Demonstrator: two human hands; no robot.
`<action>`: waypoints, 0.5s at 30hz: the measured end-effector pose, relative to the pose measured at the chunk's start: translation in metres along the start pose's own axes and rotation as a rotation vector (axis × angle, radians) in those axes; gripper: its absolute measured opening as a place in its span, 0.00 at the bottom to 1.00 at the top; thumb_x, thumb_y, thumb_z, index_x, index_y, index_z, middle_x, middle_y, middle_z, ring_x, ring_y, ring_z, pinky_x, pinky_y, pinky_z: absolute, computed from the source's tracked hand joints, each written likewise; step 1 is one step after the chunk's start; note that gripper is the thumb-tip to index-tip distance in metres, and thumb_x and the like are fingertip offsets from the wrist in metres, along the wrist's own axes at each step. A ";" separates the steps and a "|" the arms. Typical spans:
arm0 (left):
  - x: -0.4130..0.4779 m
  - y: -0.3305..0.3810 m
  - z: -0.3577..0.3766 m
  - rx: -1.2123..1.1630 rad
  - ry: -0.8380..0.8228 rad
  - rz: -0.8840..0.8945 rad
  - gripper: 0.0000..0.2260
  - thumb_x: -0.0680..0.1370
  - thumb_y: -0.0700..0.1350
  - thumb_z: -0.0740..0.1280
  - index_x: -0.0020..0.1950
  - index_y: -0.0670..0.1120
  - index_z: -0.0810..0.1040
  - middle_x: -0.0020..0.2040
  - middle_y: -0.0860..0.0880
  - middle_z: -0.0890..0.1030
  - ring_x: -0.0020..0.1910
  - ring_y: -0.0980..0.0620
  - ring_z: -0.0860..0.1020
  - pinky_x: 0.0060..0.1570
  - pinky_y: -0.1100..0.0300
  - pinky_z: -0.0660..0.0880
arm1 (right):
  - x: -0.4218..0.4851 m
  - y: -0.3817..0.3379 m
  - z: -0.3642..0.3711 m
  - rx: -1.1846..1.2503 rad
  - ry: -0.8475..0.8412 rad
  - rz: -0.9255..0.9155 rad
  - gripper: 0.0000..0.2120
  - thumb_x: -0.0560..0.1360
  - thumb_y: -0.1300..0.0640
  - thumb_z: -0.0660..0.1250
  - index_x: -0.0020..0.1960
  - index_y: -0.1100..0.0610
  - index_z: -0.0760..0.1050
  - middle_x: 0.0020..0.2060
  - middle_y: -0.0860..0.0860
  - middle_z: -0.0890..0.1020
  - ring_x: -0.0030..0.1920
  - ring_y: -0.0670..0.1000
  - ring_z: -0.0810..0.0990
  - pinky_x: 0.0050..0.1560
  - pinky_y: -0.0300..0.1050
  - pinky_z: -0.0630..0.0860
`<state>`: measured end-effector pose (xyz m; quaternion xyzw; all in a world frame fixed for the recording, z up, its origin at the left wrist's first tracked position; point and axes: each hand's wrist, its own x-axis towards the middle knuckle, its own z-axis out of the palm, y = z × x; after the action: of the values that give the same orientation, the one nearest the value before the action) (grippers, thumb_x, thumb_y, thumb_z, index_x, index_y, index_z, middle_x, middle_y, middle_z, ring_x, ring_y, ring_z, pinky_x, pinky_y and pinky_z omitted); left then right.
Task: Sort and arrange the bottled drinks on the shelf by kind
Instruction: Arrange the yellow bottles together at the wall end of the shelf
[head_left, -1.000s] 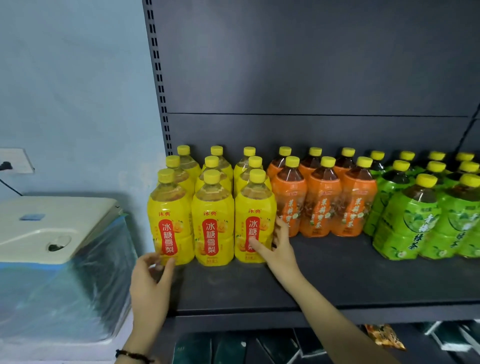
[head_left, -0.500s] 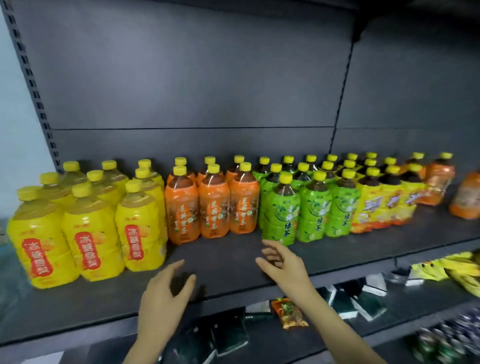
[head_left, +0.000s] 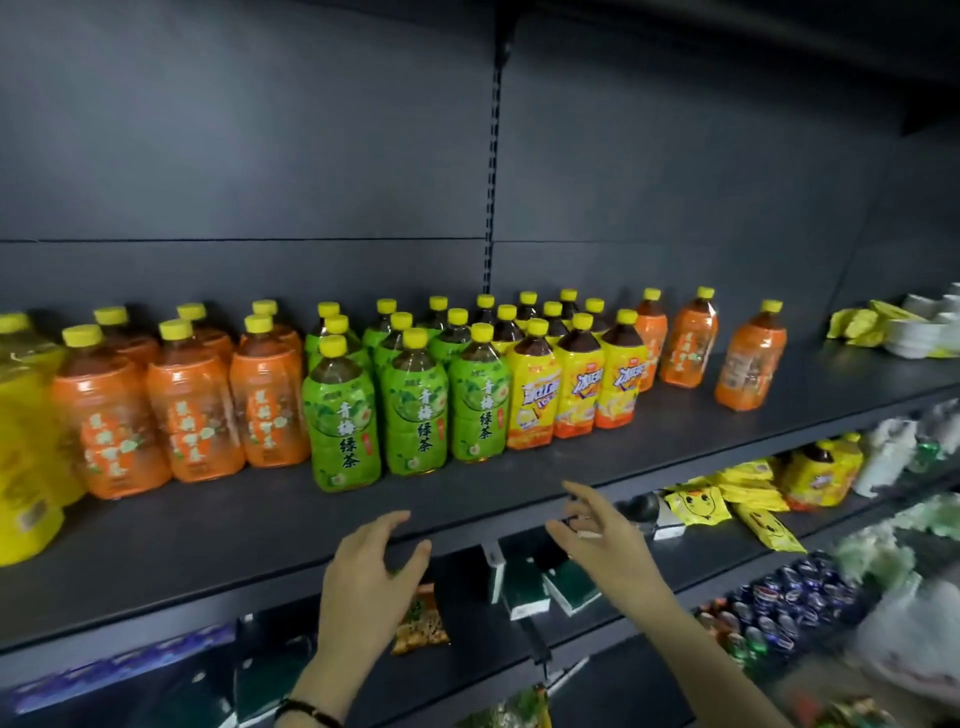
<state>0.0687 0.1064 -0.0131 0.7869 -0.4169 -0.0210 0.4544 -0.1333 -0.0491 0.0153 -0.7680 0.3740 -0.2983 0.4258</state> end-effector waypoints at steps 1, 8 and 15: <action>0.005 0.007 0.008 0.001 -0.008 0.007 0.19 0.76 0.56 0.66 0.66 0.55 0.72 0.61 0.57 0.75 0.64 0.55 0.71 0.62 0.55 0.71 | 0.004 0.004 -0.008 0.001 0.009 0.001 0.23 0.76 0.51 0.68 0.69 0.46 0.66 0.57 0.47 0.76 0.59 0.47 0.75 0.55 0.40 0.73; 0.062 0.053 0.092 0.004 -0.031 0.039 0.14 0.76 0.57 0.64 0.60 0.57 0.75 0.50 0.62 0.79 0.51 0.60 0.76 0.46 0.61 0.76 | 0.063 0.056 -0.062 -0.028 0.031 0.014 0.22 0.76 0.49 0.67 0.68 0.47 0.68 0.58 0.42 0.75 0.61 0.46 0.75 0.59 0.43 0.74; 0.135 0.107 0.212 -0.111 -0.077 0.077 0.15 0.75 0.58 0.66 0.61 0.59 0.73 0.57 0.61 0.76 0.59 0.59 0.74 0.53 0.61 0.73 | 0.156 0.112 -0.133 -0.051 0.121 0.079 0.20 0.75 0.50 0.68 0.65 0.47 0.70 0.56 0.44 0.76 0.57 0.47 0.75 0.55 0.41 0.74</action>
<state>0.0018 -0.1584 -0.0124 0.7426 -0.4623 -0.0567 0.4813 -0.1877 -0.2753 0.0001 -0.7439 0.4366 -0.3176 0.3939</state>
